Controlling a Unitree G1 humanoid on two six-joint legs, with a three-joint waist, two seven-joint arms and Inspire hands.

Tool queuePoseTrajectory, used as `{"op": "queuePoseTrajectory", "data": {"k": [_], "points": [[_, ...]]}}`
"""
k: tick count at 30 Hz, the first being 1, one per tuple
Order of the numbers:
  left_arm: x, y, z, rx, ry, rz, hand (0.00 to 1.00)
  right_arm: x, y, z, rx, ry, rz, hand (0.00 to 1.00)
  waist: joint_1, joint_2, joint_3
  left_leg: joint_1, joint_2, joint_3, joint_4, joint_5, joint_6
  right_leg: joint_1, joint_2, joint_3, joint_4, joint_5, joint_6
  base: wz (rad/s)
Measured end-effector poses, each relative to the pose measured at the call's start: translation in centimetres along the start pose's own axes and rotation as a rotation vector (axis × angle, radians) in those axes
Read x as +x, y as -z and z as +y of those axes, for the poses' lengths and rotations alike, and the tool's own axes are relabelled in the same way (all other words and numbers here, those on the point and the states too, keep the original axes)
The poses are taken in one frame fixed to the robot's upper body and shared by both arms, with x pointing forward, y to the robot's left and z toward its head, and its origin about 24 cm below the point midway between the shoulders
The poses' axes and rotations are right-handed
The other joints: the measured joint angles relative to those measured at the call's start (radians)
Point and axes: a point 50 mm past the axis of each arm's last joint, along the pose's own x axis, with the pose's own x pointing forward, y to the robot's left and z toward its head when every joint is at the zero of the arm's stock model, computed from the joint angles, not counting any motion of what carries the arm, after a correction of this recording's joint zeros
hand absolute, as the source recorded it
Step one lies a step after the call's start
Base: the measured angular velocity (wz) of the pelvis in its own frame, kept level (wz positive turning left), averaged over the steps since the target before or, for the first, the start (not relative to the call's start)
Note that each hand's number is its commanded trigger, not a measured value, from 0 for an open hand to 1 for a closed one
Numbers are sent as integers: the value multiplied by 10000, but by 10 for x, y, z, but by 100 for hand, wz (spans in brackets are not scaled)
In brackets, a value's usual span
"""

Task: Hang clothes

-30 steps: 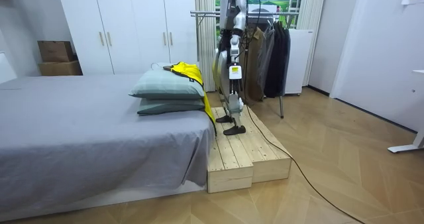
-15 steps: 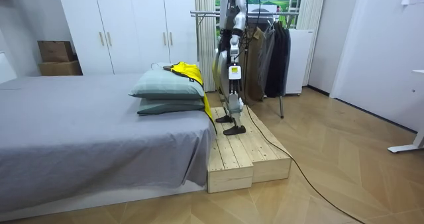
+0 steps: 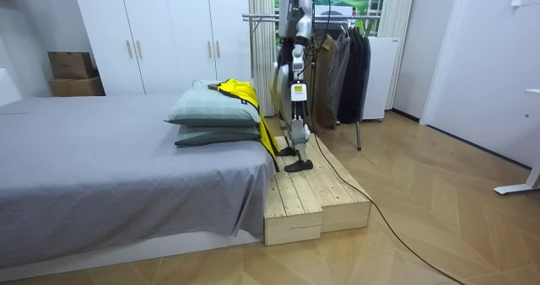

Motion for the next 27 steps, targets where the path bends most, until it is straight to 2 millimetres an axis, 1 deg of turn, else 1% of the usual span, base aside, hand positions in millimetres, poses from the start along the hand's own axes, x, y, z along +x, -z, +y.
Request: {"op": "queuePoseTrajectory", "data": {"k": [8,18,21,27], "points": [[0,0,0,-10,10,-2,0,0,0,0,-7,-17,6,0,9,-10,1,6,-6,12,10,0,0,-2,-6,14,5,-2,3,0],[0,3,2,-388,-139,110,0,0,2,1,-10,-33,72,0,13,-108,-3,27,-6,29,85,3,4,25,-13,8,26,-2,2,0],[0,3,5,-628,-510,100,0,0,2,1,-39,-10,58,0,21,-141,-3,27,-6,25,96,3,4,30,-14,7,37,-2,1,0],[0,6,16,-1407,-1707,124,0,0,1,-1,-23,203,19,0,55,-110,-15,30,-7,12,85,3,4,29,-15,-11,33,0,-1,0]]}}
